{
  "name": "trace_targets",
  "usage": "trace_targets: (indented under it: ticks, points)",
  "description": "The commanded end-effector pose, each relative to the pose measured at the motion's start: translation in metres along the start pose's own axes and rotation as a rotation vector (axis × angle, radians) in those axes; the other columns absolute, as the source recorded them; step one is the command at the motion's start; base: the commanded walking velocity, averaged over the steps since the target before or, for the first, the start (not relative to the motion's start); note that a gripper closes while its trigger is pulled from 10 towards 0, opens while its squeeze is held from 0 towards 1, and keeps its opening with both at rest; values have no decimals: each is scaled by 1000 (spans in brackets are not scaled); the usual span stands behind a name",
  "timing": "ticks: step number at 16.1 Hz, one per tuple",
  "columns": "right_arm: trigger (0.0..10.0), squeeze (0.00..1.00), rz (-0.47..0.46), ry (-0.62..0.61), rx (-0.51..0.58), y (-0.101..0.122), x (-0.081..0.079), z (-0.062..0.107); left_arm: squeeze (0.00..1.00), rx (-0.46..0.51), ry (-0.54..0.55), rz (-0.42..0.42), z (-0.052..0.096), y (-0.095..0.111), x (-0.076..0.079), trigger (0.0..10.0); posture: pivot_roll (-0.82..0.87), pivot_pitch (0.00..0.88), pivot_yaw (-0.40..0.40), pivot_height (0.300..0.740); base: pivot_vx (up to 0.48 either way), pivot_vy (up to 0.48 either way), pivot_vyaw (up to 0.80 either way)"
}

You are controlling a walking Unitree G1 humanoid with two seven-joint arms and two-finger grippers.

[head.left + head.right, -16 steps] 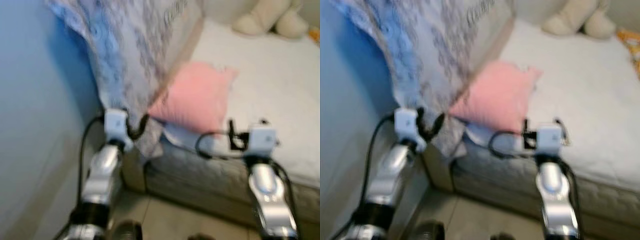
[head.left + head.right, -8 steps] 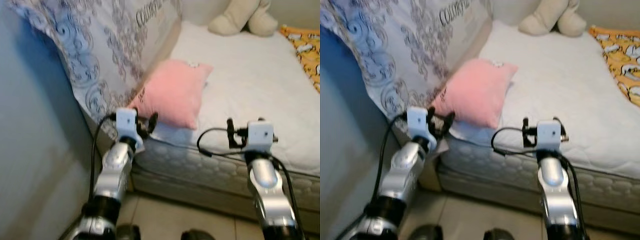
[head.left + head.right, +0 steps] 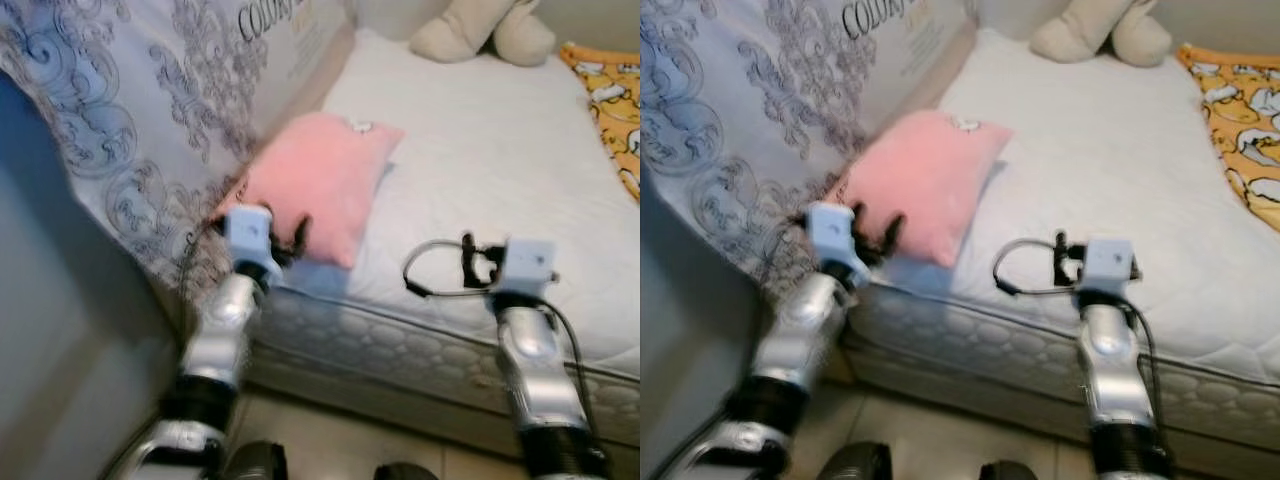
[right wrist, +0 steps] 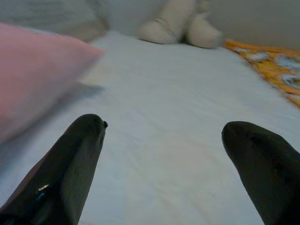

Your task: Clean up the room

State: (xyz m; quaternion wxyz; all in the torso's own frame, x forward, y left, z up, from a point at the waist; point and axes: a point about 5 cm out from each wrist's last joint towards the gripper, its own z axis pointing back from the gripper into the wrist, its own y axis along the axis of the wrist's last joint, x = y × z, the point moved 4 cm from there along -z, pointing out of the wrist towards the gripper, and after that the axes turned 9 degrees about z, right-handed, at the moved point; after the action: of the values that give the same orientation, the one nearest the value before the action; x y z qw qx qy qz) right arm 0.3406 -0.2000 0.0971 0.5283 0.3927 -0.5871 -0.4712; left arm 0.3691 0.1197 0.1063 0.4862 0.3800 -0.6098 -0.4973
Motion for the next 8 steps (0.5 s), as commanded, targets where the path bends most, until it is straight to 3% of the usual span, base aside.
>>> trace_targets:
  ticks: [1,3,5,8]
  points:
    - [10000,0,0,-18,21,4,7,-3,0,-1,-18,12,-2,-1,7,10000,-4,0,21,683,352,-322,0]
    - [10000,0,-28,6,58,10,2,-2,0,-12,-10,39,1,-4,3,10000,-2,0,21,683,352,-319,0]
    - [10000,0,-76,12,49,3,3,3,0,-40,30,114,8,-14,-9,10000,3,0,12,683,379,-289,0]
    - [10000,0,-38,42,42,-3,-4,7,0,-27,-44,100,9,-13,6,10000,12,0,9,683,379,-291,0]
